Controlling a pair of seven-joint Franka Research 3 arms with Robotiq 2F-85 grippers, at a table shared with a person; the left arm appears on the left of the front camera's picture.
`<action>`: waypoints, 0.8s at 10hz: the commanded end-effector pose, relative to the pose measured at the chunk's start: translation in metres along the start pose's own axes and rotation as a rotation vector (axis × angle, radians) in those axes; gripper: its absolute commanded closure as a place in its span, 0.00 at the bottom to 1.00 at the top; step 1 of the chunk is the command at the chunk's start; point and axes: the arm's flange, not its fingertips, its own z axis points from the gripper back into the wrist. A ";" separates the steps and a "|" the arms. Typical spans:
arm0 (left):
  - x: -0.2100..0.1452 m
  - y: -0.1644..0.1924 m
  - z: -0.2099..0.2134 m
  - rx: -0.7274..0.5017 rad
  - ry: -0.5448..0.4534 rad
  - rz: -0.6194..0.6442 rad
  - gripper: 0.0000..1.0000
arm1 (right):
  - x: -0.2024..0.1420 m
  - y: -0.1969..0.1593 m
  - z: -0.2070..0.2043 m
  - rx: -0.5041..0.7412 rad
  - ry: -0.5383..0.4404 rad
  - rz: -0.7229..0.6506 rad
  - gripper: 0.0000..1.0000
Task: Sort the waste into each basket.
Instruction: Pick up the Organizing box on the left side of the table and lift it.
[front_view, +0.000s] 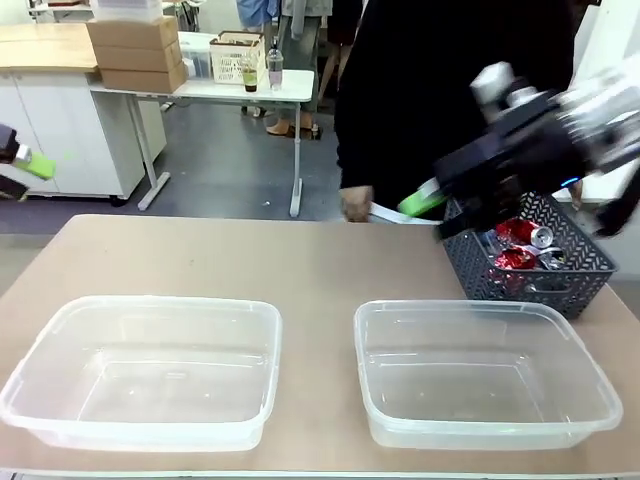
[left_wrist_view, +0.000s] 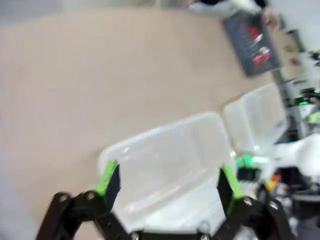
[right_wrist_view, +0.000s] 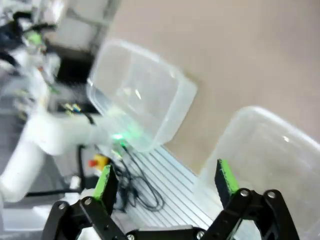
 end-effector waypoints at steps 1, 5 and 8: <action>-0.037 -0.032 -0.038 0.047 0.230 -0.066 0.00 | 0.031 0.022 -0.071 -0.144 0.046 0.036 0.00; -0.013 -0.031 -0.021 0.055 0.194 -0.054 0.00 | -0.005 0.034 -0.054 -0.067 0.052 0.054 0.00; -0.015 -0.025 -0.101 0.267 0.407 0.027 0.00 | 0.023 0.075 -0.142 -0.237 0.151 -0.043 0.00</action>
